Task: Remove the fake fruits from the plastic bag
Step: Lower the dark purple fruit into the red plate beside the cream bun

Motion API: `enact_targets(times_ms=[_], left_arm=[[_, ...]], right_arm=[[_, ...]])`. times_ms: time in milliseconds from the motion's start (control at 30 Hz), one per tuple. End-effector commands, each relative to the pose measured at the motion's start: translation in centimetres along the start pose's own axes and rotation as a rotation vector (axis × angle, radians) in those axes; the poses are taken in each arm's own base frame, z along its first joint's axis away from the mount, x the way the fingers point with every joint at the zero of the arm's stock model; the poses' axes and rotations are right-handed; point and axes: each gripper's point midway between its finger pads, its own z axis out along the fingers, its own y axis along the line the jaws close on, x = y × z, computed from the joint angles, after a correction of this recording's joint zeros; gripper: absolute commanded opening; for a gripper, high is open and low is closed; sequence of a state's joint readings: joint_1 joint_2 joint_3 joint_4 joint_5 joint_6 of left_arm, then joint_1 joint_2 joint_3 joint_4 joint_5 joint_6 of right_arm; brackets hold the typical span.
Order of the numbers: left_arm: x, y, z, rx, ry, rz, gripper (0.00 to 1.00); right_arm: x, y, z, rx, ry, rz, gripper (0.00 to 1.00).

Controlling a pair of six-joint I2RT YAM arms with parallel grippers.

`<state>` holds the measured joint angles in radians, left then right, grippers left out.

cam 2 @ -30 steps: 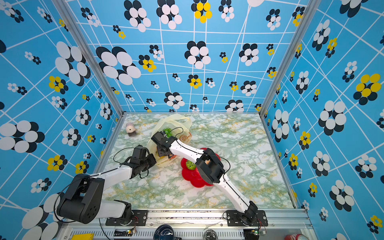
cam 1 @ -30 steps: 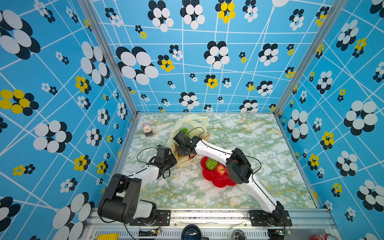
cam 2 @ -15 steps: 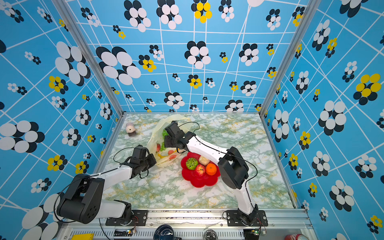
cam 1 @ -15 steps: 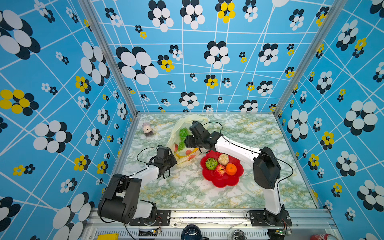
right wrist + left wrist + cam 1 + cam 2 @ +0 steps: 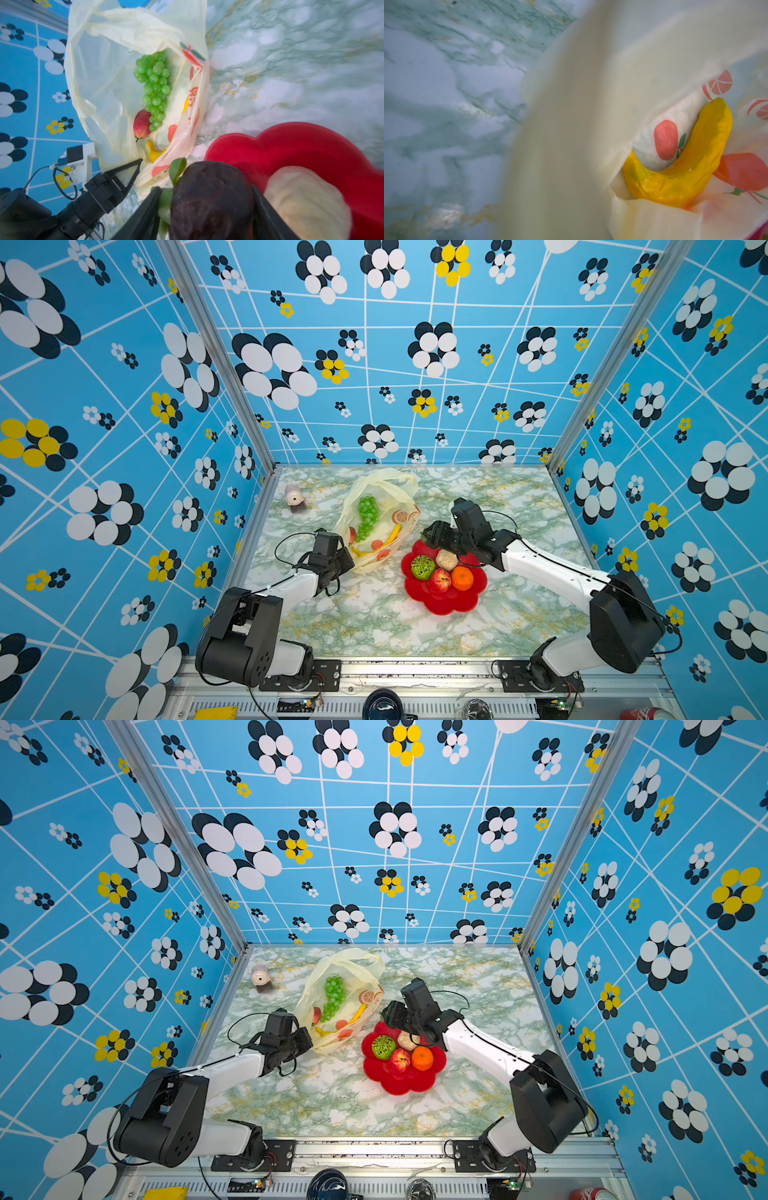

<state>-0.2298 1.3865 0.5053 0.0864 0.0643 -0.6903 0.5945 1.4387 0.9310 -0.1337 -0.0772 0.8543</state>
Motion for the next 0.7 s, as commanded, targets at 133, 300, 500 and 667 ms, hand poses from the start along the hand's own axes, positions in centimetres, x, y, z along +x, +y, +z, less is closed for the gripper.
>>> enact_targets(times_ms=[133, 300, 500, 667], left_arm=[[-0.2, -0.5, 0.0, 0.002, 0.011, 0.042, 0.06], [-0.1, -0.3, -0.2, -0.002, 0.012, 0.041, 0.06], [-0.2, -0.2, -0.5, -0.009, 0.007, 0.042, 0.06], [-0.3, -0.3, -0.8, -0.009, 0.004, 0.041, 0.06]], right_arm=[[0.1, -4.8, -2.9, -0.033, -0.047, 0.174, 0.62], [0.0, -7.3, -4.0, -0.025, -0.077, 0.238, 0.62], [0.4, -9.7, -3.9, -0.024, -0.101, 0.318, 0.61], [0.9, -10.3, -2.7, -0.045, -0.1, 0.367, 0.61]])
